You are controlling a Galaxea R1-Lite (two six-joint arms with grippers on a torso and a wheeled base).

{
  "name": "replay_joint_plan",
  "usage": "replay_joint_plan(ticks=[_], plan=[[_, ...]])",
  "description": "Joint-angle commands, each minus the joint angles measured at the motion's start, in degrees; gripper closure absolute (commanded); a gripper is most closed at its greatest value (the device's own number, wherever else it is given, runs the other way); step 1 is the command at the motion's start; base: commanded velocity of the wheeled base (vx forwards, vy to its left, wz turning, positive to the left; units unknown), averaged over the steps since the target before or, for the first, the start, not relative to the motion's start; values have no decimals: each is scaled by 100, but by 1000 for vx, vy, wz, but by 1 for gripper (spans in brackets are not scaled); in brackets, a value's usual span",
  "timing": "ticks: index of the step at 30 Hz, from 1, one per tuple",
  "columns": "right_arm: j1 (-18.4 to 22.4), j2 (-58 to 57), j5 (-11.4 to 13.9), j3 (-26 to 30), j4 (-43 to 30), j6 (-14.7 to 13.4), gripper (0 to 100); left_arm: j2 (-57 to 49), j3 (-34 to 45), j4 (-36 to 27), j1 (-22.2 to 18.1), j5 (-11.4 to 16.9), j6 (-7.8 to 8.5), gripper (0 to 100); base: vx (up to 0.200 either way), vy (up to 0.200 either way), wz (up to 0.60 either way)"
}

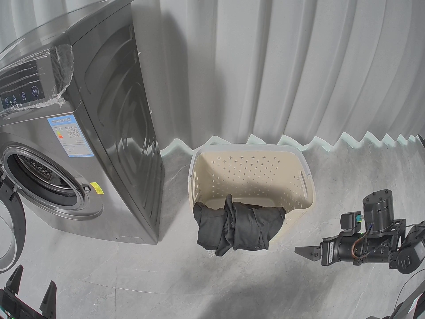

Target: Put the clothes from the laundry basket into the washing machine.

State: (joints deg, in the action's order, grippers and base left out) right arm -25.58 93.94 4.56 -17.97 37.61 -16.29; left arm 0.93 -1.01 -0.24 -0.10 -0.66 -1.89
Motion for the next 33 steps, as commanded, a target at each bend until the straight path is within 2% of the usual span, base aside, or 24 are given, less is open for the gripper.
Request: replay_joint_plan(ticks=[1, 11, 16, 24, 28, 29, 33], plan=[[-132, 643, 1, -14, 238, -15, 0, -93, 92, -2, 1, 4, -4, 0, 0, 0, 0], [-378, 1162, -25, -260, 449, -76, 0, -93, 92, -2, 1, 4, -4, 0, 0, 0, 0], [-510, 1496, -386, -532, 449, -235, 0, -93, 92, -2, 1, 4, -4, 0, 0, 0, 0], [-624, 2023, -421, -1033, 458, -349, 0, -93, 92, -2, 1, 4, -4, 0, 0, 0, 0], [-624, 2260, -544, -1191, 493, -349, 0, -93, 92, -2, 1, 4, -4, 0, 0, 0, 0], [-624, 2480, -623, -1279, 643, -340, 0, -93, 92, -2, 1, 4, -4, 0, 0, 0, 0], [-615, 2858, -676, -1437, 1047, -323, 0, -93, 92, -2, 1, 4, -13, 0, 0, 0, 0]])
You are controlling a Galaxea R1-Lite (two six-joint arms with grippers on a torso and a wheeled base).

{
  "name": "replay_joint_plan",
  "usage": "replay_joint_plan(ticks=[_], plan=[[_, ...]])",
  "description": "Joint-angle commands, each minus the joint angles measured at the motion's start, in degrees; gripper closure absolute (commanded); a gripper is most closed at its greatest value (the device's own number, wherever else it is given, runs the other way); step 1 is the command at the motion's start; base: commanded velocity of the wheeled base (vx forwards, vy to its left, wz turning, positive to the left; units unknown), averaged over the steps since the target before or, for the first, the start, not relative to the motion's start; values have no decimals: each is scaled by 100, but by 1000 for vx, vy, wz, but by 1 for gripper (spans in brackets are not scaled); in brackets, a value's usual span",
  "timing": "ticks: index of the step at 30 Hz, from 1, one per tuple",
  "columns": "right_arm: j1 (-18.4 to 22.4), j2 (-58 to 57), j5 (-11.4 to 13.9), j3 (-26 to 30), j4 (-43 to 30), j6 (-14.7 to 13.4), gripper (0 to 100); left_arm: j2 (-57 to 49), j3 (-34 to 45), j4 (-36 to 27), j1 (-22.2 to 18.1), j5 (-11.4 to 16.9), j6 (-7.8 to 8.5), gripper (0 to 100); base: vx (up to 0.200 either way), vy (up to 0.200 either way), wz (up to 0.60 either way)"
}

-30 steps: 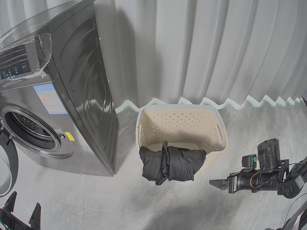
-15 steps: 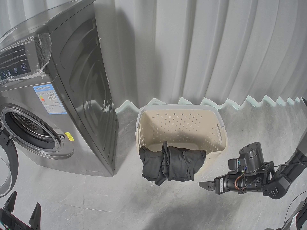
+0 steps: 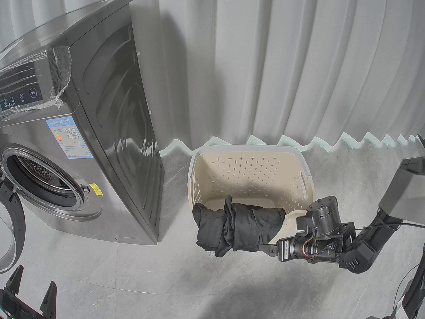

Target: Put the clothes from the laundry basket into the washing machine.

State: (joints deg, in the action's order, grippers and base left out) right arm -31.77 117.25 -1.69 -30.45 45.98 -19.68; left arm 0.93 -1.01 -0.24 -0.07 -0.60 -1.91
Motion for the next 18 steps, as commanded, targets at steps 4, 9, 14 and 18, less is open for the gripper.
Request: replay_joint_plan(ticks=[4, 9, 14, 18], plan=[[57, 782, -261, -523, 201, 16, 0, -93, 92, -2, -1, -11, -11, 0, 0, 0, 0], [66, 1054, -279, -804, 192, 16, 0, -93, 92, -2, -1, -11, -11, 0, 0, 0, 0], [118, 1274, -305, -1121, 165, 16, 0, -93, 92, -2, -1, -11, -11, 0, 0, 0, 0], [162, 1494, -305, -1420, 157, 16, 0, -93, 92, -2, -1, -11, -11, 0, 0, 0, 0]])
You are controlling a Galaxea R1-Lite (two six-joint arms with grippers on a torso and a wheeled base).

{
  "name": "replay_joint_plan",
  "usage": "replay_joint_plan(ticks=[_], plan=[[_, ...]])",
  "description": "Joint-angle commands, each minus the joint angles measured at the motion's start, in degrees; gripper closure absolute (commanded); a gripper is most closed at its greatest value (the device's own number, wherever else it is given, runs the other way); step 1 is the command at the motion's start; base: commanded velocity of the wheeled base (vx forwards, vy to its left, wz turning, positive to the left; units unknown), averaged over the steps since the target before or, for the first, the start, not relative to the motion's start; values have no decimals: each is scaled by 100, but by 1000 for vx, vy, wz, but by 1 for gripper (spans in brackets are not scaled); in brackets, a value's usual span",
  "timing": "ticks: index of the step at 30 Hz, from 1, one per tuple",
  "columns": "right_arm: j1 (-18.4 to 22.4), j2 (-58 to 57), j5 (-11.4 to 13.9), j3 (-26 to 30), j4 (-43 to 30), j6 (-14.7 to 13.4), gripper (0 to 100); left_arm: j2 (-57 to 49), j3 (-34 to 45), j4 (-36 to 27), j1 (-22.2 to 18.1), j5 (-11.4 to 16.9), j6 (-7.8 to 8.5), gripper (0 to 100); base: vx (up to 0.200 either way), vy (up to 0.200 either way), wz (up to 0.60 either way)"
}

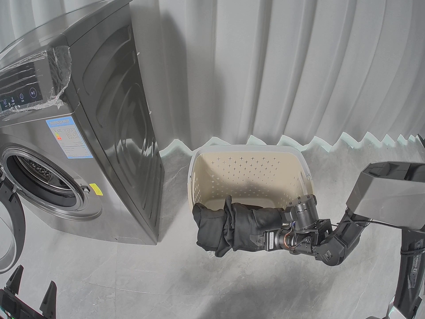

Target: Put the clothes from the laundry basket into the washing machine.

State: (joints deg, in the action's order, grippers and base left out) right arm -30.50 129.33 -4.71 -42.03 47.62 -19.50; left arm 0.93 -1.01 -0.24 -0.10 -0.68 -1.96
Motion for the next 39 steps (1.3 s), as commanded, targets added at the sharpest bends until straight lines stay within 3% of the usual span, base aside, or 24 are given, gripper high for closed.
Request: replay_joint_plan(ticks=[1, 18, 19, 29, 39], plan=[[44, 330, -4, -314, -24, -1, 0, -93, 92, -2, 1, -2, 3, 0, 0, 0, 0], [202, 725, -83, -903, -103, -1, 0, -93, 92, -2, 1, -2, -6, 0, 0, 0, 0], [202, 725, -83, -903, -103, -1, 100, -93, 92, -2, 1, -2, -6, 0, 0, 0, 0], [238, 620, -74, -824, -24, -9, 100, -93, 92, -2, 1, -2, -23, 0, 0, 0, 0], [88, -681, -74, -7, -16, -18, 100, -93, 92, -2, 1, -2, -23, 0, 0, 0, 0]])
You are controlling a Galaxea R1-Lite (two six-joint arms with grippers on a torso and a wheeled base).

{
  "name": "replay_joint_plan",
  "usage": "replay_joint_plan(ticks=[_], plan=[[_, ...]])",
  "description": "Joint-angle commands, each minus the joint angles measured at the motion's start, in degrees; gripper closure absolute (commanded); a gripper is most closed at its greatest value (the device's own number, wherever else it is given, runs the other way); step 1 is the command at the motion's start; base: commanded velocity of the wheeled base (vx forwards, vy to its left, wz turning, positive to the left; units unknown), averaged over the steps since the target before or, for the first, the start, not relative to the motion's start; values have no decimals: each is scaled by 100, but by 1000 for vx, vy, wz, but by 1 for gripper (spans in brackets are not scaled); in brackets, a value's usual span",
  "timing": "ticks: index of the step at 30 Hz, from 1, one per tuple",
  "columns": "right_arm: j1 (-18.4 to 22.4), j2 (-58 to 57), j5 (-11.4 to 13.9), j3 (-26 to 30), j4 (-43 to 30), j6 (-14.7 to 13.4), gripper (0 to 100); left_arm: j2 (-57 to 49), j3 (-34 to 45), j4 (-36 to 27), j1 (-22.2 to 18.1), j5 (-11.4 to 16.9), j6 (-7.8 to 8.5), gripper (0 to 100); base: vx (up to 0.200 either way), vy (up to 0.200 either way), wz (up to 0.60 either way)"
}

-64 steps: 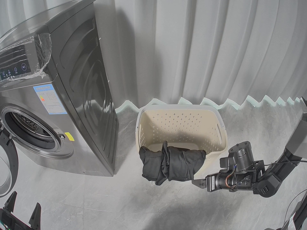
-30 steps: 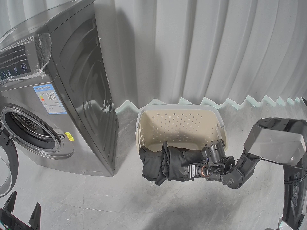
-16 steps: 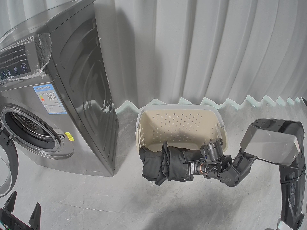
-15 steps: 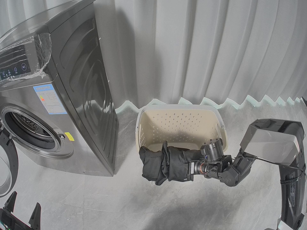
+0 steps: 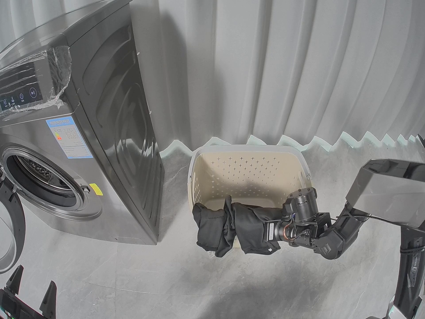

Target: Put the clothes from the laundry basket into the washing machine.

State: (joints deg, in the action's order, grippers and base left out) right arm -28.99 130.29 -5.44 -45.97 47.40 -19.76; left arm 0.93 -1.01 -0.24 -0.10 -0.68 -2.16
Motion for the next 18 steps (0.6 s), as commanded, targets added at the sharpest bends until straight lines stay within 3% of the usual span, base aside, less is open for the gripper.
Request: replay_joint_plan(ticks=[1, 11, 18], plan=[[-81, -962, -10, 493, 6, 16, 100, -93, 92, -2, 1, -2, -4, 0, 0, 0, 0], [-151, -1735, -10, 1125, 710, 86, 100, -93, 92, -2, 1, -2, -4, 0, 0, 0, 0], [-177, -2228, -19, 1275, 1061, 139, 100, -93, 92, -2, 1, -2, -4, 0, 0, 0, 0]])
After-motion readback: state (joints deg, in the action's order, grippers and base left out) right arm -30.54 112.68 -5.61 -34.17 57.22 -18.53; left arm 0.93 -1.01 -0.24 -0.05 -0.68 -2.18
